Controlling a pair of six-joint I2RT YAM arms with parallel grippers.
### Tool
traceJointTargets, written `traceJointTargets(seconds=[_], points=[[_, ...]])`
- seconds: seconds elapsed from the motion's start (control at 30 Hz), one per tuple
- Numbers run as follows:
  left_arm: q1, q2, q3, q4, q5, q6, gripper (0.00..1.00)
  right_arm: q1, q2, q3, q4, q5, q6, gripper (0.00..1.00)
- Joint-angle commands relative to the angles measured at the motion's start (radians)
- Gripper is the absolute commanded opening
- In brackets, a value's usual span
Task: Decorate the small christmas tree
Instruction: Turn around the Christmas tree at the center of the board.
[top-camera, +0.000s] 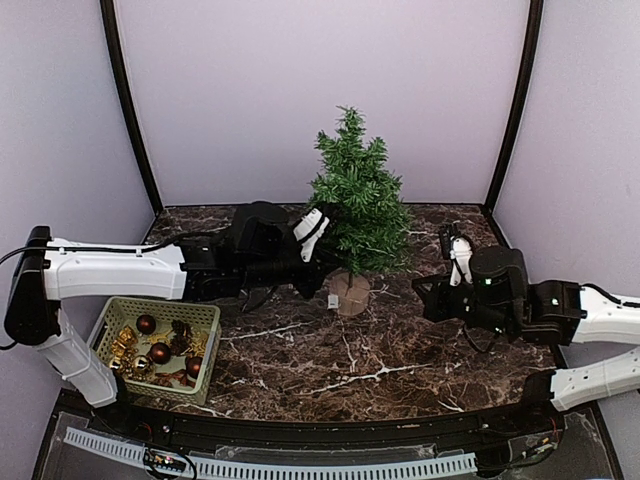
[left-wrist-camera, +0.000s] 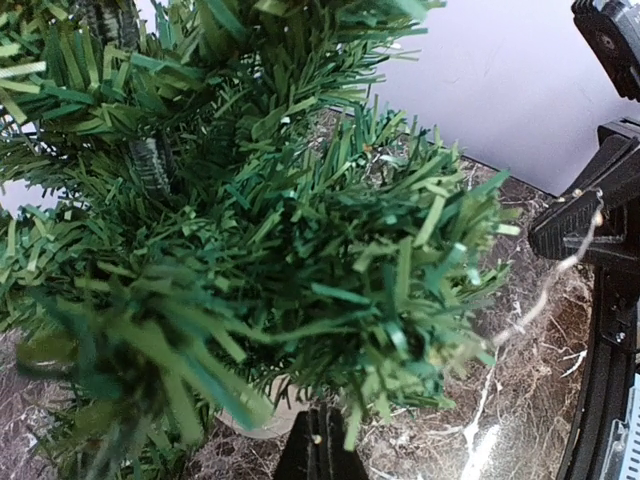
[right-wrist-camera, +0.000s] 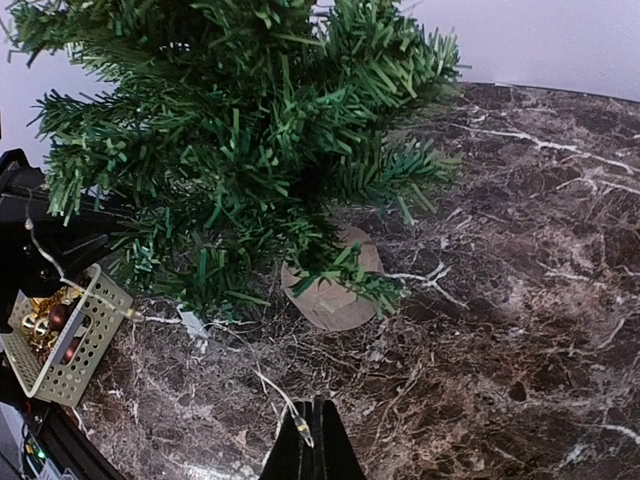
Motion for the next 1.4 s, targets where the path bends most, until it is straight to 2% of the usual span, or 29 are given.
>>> traceJointTargets(seconds=[0.0,0.43,0.8,0.93,1.13,1.27,1.37], points=[[-0.003,0.035,0.064,-0.065,-0.041,0.014,0.0,-0.008,0.039,-0.026,0.073,-0.023,0.08,0.0],[0.004,0.061,0.094,-0.077,-0.035,0.005,0.01,-0.012,0.028,-0.122,0.107,-0.033,0.201,0.0],[0.026,0.12,0.155,-0.146,-0.051,-0.042,0.03,-0.012,0.03,-0.17,0.181,-0.113,0.206,0.0],[0.033,0.12,0.151,-0.137,-0.058,-0.049,0.09,-0.012,0.019,-0.198,0.21,-0.136,0.213,0.0],[0.033,0.081,0.105,-0.136,-0.045,-0.047,0.31,-0.012,0.037,-0.2,0.23,-0.137,0.216,0.0],[0.033,-0.004,0.059,-0.157,0.007,-0.031,0.45,-0.012,0.063,-0.196,0.215,-0.104,0.241,0.0],[0.033,-0.055,0.034,-0.175,0.053,-0.048,0.49,-0.012,0.081,-0.193,0.208,-0.084,0.257,0.0]])
